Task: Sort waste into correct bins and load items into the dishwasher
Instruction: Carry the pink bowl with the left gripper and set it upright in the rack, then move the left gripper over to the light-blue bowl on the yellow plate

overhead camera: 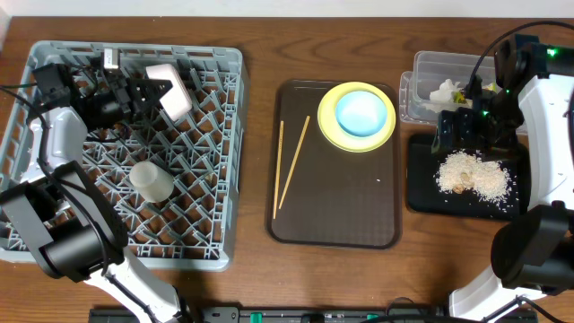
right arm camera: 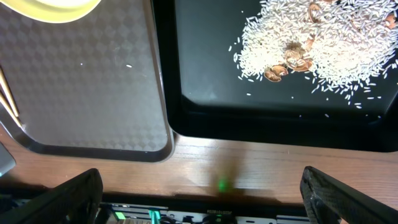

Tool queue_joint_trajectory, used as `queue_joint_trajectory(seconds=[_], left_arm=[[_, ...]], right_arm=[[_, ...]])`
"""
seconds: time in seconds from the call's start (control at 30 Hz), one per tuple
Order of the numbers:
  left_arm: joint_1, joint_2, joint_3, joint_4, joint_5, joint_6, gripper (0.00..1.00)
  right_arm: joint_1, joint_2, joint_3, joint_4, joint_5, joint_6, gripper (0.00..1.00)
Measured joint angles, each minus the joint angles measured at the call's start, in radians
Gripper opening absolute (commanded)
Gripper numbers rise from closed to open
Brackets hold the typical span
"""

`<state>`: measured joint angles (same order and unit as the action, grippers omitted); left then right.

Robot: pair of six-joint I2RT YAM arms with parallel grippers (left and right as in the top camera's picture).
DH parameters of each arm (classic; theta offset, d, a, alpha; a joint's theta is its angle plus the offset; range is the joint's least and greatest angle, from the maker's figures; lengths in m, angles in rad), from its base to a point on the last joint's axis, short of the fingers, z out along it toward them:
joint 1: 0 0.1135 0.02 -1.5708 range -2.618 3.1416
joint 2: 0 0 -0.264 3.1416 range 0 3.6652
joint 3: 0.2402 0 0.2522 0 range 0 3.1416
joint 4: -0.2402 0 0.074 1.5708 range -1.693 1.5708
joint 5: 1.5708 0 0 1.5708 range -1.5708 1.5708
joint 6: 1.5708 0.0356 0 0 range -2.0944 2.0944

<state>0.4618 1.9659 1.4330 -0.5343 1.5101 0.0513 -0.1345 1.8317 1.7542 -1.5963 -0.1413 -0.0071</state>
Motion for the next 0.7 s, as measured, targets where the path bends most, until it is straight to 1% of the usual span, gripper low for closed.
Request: queue_joint_trajectory(seconds=[0.13,0.37,0.5,0.57,0.67,0.7], left_arm=[[0.000,0.003,0.000,0.001,-0.006,-0.006,0.06],[0.000,0.003,0.000,-0.013,-0.063,-0.011,0.06],[0.006,0.002,0.002,-0.084,-0.145,-0.008,0.07],[0.015,-0.001,0.008,-0.129,-0.208,-0.002,0.08],[0.034,-0.012,0.012,-0.192,-0.268,0.010,0.22],[0.041,-0.014,0.011,-0.206,-0.292,0.008,0.25]], right_arm=[[0.000,0.000,0.000,-0.001,0.000,0.000,0.99],[0.000,0.000,0.000,-0.003,0.000,0.000,0.99],[0.000,0.000,0.000,-0.003,0.000,0.000,0.99],[0.000,0.000,0.000,-0.003,0.000,0.000,0.99],[0.000,0.000,0.000,-0.004,0.000,0.000,0.99],[0.000,0.000,0.000,-0.003,0.000,0.000,0.99]])
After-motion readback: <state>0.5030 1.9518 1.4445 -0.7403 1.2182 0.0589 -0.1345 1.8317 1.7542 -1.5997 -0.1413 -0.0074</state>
